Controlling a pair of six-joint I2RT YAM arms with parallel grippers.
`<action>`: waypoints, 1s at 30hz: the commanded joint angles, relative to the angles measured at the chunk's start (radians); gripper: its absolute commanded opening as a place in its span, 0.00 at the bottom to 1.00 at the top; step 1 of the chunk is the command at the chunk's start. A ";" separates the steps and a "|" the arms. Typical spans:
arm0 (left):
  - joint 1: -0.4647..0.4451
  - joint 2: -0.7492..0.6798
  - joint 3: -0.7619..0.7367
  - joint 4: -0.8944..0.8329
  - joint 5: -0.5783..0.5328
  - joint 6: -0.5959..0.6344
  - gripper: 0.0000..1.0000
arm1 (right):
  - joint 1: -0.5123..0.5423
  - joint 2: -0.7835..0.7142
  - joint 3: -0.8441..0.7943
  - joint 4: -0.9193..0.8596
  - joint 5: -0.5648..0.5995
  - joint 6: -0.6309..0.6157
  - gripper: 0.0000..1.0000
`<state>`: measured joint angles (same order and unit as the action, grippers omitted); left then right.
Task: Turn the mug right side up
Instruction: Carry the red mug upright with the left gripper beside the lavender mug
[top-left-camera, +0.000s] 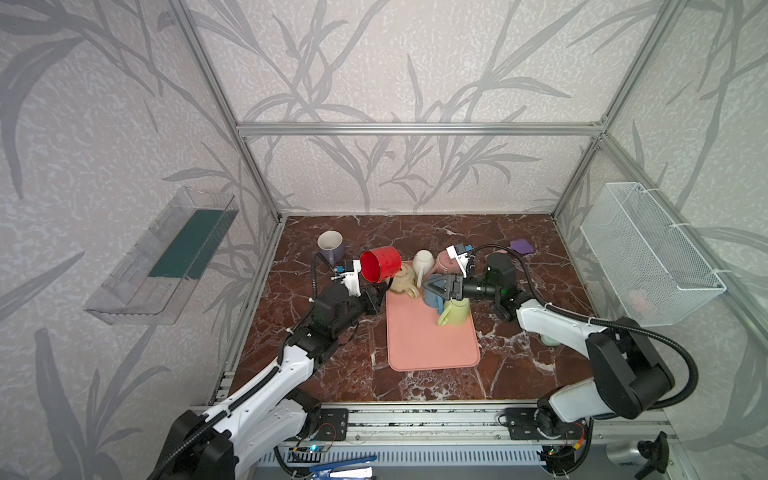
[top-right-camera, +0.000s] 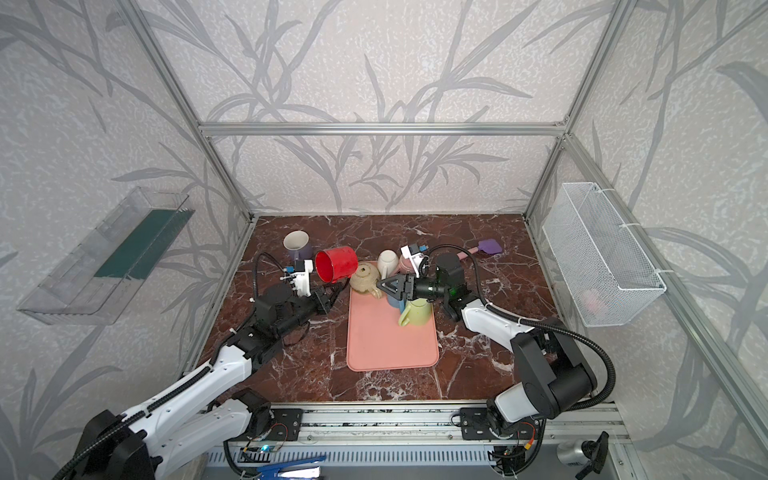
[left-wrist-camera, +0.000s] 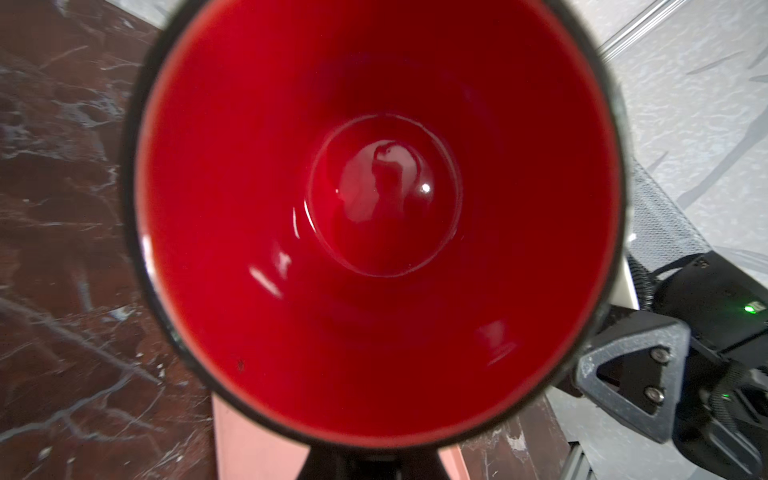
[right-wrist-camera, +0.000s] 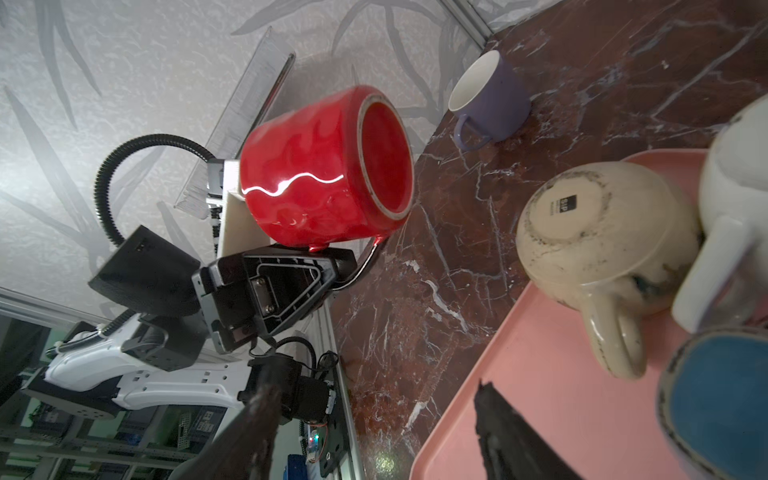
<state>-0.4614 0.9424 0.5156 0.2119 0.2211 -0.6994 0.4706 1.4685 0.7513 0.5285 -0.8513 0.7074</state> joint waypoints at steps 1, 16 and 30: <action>0.025 -0.055 0.112 -0.127 -0.070 0.083 0.00 | 0.024 -0.075 0.056 -0.227 0.101 -0.161 0.77; 0.124 0.104 0.405 -0.589 -0.196 0.232 0.00 | 0.109 -0.172 0.143 -0.583 0.448 -0.356 0.98; 0.134 0.443 0.724 -0.796 -0.302 0.361 0.00 | 0.160 -0.222 0.140 -0.615 0.524 -0.383 0.99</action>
<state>-0.3351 1.3670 1.1702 -0.5774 -0.0177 -0.3908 0.6220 1.2789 0.8753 -0.0792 -0.3473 0.3389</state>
